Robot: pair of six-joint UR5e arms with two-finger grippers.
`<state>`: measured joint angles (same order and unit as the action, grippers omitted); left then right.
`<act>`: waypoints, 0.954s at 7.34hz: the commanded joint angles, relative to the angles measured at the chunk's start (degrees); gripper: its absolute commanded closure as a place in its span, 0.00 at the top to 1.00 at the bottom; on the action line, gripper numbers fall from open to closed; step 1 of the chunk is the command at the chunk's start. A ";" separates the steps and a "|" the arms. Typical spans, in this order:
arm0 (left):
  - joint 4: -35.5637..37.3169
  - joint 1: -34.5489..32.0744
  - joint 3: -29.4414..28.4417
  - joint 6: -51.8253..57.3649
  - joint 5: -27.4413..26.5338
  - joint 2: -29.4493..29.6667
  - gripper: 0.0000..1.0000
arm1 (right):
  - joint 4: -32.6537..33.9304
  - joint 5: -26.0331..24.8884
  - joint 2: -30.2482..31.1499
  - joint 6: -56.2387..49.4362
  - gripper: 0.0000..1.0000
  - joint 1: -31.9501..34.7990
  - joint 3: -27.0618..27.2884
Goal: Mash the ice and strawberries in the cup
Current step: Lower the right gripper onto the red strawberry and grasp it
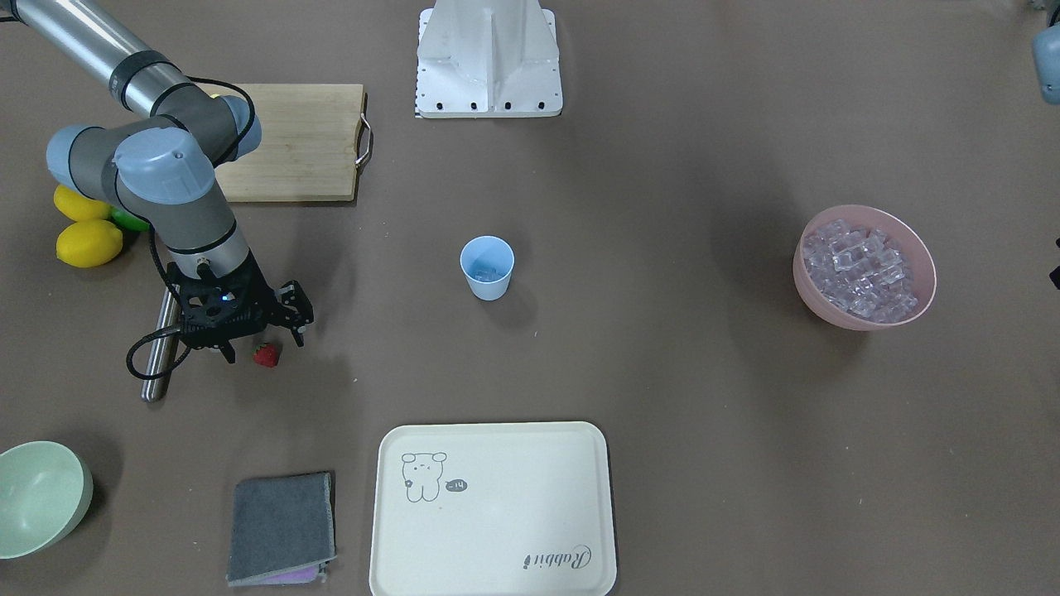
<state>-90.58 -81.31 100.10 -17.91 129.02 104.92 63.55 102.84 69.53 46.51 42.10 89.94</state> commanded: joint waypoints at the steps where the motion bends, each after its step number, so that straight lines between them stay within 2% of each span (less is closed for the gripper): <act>1: -0.04 0.01 -0.43 -0.02 0.00 0.63 0.97 | -0.09 -0.01 0.08 0.16 0.93 0.00 -0.73; 2: -0.13 -0.08 -0.43 0.07 0.09 0.63 0.97 | -0.09 -0.10 0.17 0.42 0.83 0.00 -0.90; 3: -0.13 0.01 -0.43 0.07 0.09 0.63 0.97 | -0.18 -0.10 0.35 0.51 0.77 0.09 -0.99; 4: -0.21 -0.08 -0.43 0.07 0.09 0.63 0.97 | -0.18 -0.10 0.43 0.42 0.57 0.09 -1.17; 5: -0.21 -0.08 -0.43 0.07 0.09 0.55 0.97 | -0.44 -0.36 0.87 -0.10 0.18 0.09 -1.08; 6: -0.21 0.01 -0.43 0.07 0.00 0.55 0.97 | -1.83 -1.75 1.40 -0.10 0.00 -0.17 -1.25; 7: -0.21 -0.08 -0.43 0.07 0.00 0.63 0.97 | -2.11 -1.86 1.14 0.07 0.00 -0.26 -1.26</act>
<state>-90.79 -81.36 99.67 -17.84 129.05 105.50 62.15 101.56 70.63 46.51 41.99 88.74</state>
